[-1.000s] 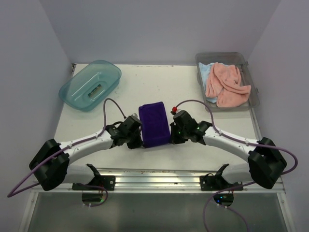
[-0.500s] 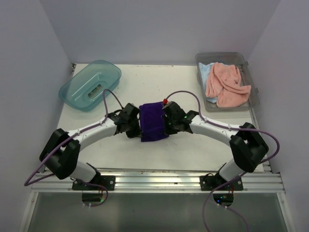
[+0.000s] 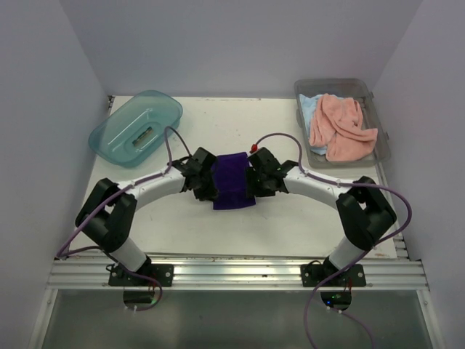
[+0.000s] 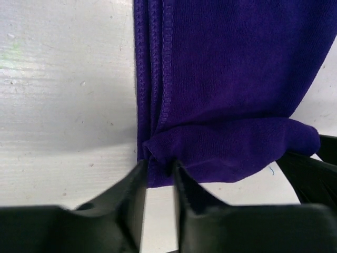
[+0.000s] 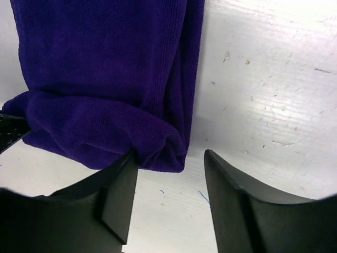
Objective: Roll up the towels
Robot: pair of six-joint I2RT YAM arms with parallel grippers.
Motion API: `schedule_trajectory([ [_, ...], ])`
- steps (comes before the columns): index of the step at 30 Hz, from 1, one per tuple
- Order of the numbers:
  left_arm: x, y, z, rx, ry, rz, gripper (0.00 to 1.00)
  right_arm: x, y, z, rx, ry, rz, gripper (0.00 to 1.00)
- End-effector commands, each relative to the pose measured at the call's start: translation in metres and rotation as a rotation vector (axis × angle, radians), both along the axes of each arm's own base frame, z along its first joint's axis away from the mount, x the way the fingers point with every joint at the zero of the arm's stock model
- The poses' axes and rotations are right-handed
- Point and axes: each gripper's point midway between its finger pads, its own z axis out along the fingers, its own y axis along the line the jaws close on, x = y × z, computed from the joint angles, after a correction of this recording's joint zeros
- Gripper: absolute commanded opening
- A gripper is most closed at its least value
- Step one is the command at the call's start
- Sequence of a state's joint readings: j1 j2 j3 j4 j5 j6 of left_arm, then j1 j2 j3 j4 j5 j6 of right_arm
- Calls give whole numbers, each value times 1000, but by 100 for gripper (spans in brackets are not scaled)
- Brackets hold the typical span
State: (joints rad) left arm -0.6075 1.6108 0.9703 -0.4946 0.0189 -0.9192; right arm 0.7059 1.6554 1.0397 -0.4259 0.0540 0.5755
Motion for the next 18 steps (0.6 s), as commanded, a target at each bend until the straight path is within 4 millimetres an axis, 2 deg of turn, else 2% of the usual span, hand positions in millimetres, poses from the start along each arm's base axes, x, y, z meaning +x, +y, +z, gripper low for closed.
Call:
schedule_trajectory([
  [1,17,2,15,12,-59,11,33,15,7,26,52,-75,-13,58],
  [3,21,4,24,21,-88,26,53,14,5,34,63,-96,-15,61],
  [4,21,5,32,17,-103,32,55,14,3,45,80,-119,-18,61],
  [5,24,9,37,29,-124,49,64,12,2,50,88,-128,-18,59],
  [6,27,10,50,18,-155,57,64,11,2,54,101,-135,-20,58],
  [7,27,12,55,20,-166,66,70,10,1,65,121,-157,-21,56],
  [9,28,17,69,17,-203,87,71,6,0,69,135,-158,-28,49],
  [12,25,20,77,-3,-228,104,68,-1,1,78,163,-173,-19,33],
  [15,17,10,77,-74,-221,68,51,-8,9,74,172,-144,17,18],
  [16,14,4,75,-99,-217,46,40,-10,11,72,171,-139,30,15],
  [17,4,-3,68,-141,-180,7,35,-11,14,67,171,-124,40,10],
  [18,6,-10,69,-180,-191,-4,31,-12,19,66,176,-123,50,8],
])
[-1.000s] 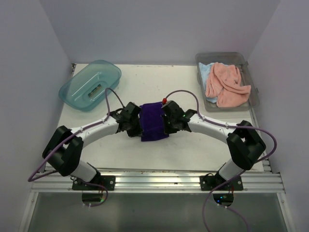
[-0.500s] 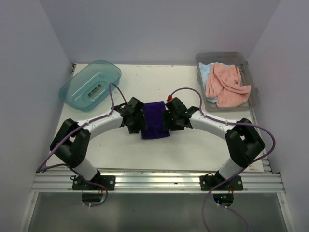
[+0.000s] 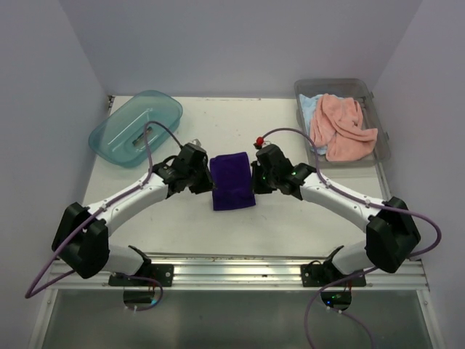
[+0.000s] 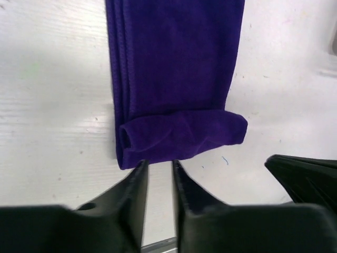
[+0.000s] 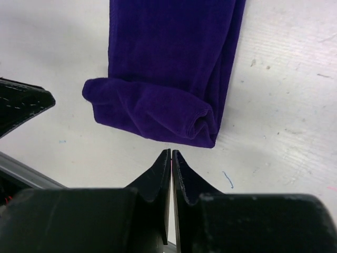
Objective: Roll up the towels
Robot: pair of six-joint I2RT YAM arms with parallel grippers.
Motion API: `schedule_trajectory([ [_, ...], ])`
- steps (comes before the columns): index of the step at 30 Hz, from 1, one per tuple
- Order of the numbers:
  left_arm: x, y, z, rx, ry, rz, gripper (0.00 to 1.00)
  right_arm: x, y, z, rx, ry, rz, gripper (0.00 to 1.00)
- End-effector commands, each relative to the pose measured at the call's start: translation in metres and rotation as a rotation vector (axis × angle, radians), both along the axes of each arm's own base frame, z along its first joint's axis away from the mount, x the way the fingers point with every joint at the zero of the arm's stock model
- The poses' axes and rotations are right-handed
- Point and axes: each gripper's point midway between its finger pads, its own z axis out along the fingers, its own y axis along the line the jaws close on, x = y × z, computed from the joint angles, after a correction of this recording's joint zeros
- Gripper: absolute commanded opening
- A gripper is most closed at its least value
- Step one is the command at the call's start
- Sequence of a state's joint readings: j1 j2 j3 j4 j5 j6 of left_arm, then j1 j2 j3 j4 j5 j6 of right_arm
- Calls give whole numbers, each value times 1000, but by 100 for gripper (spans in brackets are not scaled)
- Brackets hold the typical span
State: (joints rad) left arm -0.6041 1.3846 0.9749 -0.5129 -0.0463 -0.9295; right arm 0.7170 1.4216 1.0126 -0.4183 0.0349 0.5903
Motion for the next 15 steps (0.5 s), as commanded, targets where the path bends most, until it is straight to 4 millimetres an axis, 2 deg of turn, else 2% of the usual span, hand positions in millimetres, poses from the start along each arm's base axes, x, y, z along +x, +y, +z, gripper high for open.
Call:
schedule_trajectory([
  [1,-10,-22,-6,-116,14,-76,22,-9,18,-9,24,33,64,6],
  [4,-12,-30,-16,-147,33,-95,12,-7,25,-17,30,53,72,3],
  [6,-6,-31,-20,-135,28,-92,11,-4,27,-27,11,67,75,3],
  [8,1,-31,-22,-124,16,-87,11,2,32,-28,2,71,78,2],
  [9,6,-34,-24,-114,12,-98,11,3,31,-35,-20,90,76,2],
  [11,12,-38,-26,-105,8,-104,11,13,33,-36,-37,80,61,1],
  [12,17,-40,-33,-92,16,-108,11,16,32,-48,-60,104,52,1],
  [14,25,-43,-37,-83,15,-116,10,22,31,-53,-87,133,39,0],
  [15,27,-43,-47,-68,37,-116,10,29,25,-59,-111,141,15,0],
])
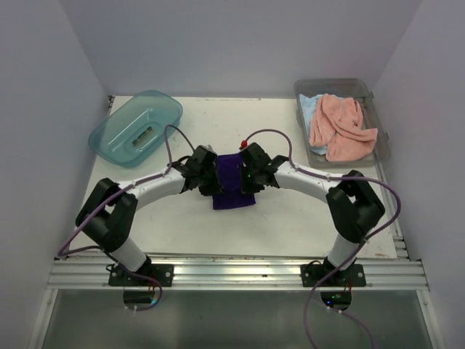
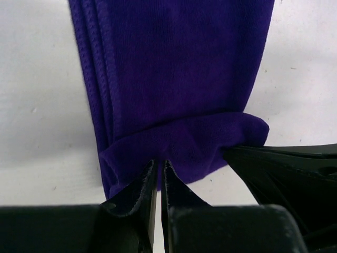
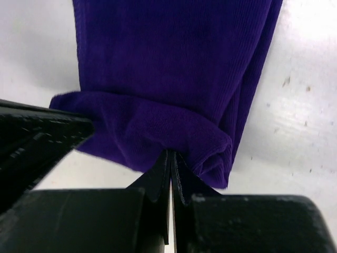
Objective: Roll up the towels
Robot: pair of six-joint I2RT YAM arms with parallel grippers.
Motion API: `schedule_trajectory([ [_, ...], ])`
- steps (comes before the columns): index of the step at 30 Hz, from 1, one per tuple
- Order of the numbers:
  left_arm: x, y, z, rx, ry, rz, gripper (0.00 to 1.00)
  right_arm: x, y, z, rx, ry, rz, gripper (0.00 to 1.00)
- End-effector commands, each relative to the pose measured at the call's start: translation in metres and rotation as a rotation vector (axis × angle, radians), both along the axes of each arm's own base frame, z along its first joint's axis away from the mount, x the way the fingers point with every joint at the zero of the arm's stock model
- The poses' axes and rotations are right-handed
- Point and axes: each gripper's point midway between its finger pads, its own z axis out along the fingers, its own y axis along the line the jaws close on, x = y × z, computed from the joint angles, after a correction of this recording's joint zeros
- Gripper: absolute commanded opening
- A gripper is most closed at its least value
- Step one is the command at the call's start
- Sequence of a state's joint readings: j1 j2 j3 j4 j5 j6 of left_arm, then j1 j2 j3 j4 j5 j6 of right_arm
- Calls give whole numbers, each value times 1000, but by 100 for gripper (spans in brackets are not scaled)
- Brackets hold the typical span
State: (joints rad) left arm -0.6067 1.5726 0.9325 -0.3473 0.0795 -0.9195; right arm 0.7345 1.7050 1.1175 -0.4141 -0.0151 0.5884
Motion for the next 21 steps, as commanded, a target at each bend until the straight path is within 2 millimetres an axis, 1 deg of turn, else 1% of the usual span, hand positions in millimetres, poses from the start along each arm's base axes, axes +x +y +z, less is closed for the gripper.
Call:
schedule_trajectory([
  [1,29,-15,4,-21,-64,-31,9,26,-1,-3,-42,-6,-39,0],
  [2,33,-17,4,-18,-71,-35,9,28,-3,-7,-58,-5,-50,0],
  [3,34,-16,-4,4,-59,-45,9,32,-5,-10,-63,-3,-61,0],
  [4,35,-15,-8,15,-54,-45,9,33,-5,-16,-73,8,-64,0],
  [6,36,-12,-18,34,-41,-46,9,36,-9,-20,-98,15,-78,0],
  [9,39,-11,-22,34,-36,-42,8,34,-11,-21,-106,24,-82,0],
  [11,38,-13,-18,14,-40,-49,8,30,-13,-19,-97,28,-84,0],
  [12,39,-15,-11,-1,-52,-53,8,30,-11,-8,-69,6,-83,0],
  [13,39,-16,-6,-10,-62,-54,8,27,-13,-7,-56,6,-83,0],
  [14,40,-17,-2,-17,-72,-58,8,25,-11,-1,-33,-2,-86,0],
  [15,40,-18,7,-29,-89,-59,8,25,-9,11,-2,-28,-84,0],
  [17,44,-18,17,-33,-118,-56,8,23,-9,17,14,-34,-87,0],
  [18,45,-17,20,-24,-120,-55,8,23,-8,22,27,-46,-86,0],
  [20,50,-16,23,-7,-134,-54,8,25,-8,21,24,-48,-89,0],
  [21,50,-15,17,8,-117,-60,8,26,-8,20,19,-47,-87,0],
])
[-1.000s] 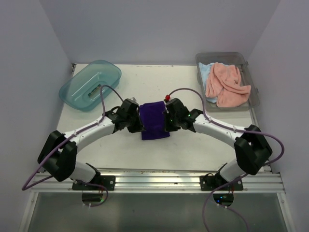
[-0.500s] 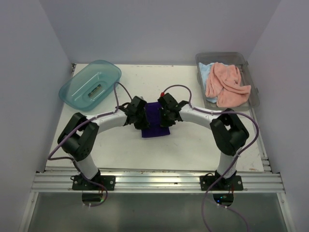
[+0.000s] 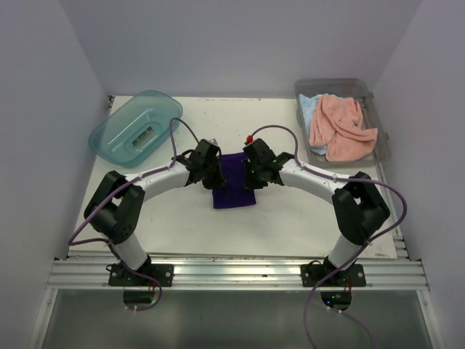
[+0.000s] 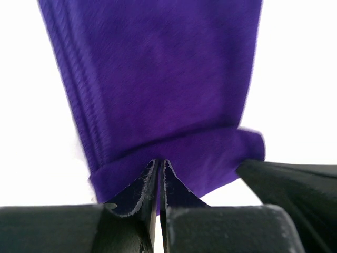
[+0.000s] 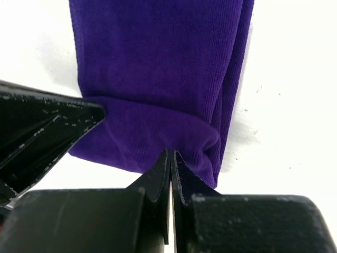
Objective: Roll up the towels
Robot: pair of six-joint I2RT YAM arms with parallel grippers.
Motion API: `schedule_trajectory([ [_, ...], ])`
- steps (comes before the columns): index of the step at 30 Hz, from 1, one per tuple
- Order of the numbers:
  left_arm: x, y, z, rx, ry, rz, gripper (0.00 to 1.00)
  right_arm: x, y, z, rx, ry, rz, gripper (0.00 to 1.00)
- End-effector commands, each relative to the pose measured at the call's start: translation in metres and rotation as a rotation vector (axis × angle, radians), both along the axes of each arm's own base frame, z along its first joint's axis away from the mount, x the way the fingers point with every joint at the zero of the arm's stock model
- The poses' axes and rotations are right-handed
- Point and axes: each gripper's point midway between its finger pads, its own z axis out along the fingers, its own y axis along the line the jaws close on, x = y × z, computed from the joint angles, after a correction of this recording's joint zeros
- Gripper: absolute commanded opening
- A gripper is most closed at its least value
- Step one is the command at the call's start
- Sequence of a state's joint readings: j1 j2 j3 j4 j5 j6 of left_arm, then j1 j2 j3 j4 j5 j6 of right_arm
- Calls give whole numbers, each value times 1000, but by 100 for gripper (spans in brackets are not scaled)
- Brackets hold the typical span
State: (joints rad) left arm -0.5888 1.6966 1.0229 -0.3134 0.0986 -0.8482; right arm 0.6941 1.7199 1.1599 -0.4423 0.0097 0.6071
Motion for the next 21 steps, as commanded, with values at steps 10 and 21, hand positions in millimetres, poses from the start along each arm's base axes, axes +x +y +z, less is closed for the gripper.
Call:
schedule_trajectory([
  [10,10,-6,9,-21,-11,-10,6,8,-9,-40,-98,30,-5,0],
  [21,-35,15,28,-107,-13,72,11,-21,-22,-57,-61,93,-67,0],
])
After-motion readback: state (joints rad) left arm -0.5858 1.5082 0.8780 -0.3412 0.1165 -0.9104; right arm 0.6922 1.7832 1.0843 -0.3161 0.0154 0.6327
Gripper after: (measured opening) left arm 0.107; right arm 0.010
